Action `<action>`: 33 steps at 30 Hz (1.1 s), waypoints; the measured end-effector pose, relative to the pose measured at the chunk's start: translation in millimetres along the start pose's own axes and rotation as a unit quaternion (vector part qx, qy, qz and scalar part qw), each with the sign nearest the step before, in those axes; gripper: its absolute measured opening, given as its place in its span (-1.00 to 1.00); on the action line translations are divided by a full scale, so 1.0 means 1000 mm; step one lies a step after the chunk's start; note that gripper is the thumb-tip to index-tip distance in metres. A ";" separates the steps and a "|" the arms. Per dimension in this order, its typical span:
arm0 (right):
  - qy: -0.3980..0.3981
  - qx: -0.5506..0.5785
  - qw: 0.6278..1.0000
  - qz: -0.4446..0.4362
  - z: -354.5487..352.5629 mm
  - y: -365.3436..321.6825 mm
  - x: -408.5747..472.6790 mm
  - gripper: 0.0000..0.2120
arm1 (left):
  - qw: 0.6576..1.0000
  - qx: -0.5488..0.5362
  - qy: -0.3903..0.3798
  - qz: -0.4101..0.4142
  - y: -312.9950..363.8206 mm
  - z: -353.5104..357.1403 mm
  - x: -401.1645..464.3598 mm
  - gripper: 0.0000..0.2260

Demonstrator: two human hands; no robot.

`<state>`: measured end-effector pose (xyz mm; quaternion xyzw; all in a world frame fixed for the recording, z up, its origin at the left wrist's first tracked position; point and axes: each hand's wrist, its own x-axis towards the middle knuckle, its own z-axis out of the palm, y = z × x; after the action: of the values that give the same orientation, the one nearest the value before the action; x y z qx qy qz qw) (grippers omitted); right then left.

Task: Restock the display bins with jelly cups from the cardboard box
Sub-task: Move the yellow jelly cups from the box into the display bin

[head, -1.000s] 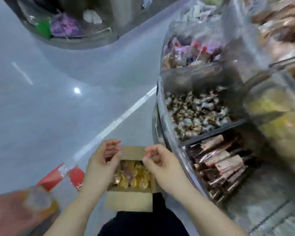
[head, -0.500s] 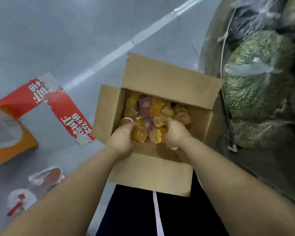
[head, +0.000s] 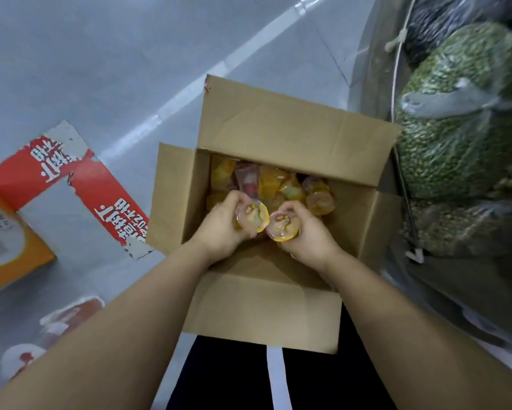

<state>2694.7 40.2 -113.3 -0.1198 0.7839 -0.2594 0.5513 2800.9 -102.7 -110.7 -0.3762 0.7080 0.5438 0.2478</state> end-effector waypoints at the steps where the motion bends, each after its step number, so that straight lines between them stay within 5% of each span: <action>1: 0.013 0.050 0.999 -0.002 -0.005 -0.011 -0.012 -0.55 | 0.997 -0.076 0.016 0.010 0.012 -0.005 -0.011 -0.58; 7: 0.143 0.190 0.966 -0.104 -0.061 -0.127 -0.127 -0.44 | 0.952 -0.272 0.090 0.103 0.129 -0.068 -0.109 -0.66; 17: 0.308 0.226 0.864 -0.327 -0.208 -0.341 -0.398 -0.51 | 0.899 -0.241 0.075 0.359 0.410 -0.167 -0.322 -0.60; 22: 0.416 0.200 0.813 -0.354 -0.266 -0.349 -0.495 -0.45 | 0.854 -0.196 0.050 0.479 0.506 -0.154 -0.386 -0.49; 27: 0.520 0.249 0.755 -0.312 -0.310 -0.312 -0.556 -0.53 | 0.844 -0.112 -0.024 0.523 0.573 -0.111 -0.410 -0.59; 33: 0.577 0.261 0.729 -0.261 -0.359 -0.262 -0.593 -0.53 | 0.815 -0.002 -0.055 0.577 0.647 -0.055 -0.410 -0.59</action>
<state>2552.0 200.3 595.9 0.0019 0.7904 -0.6064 -0.0868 2528.7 33.9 594.6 0.1311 0.7793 0.6083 -0.0739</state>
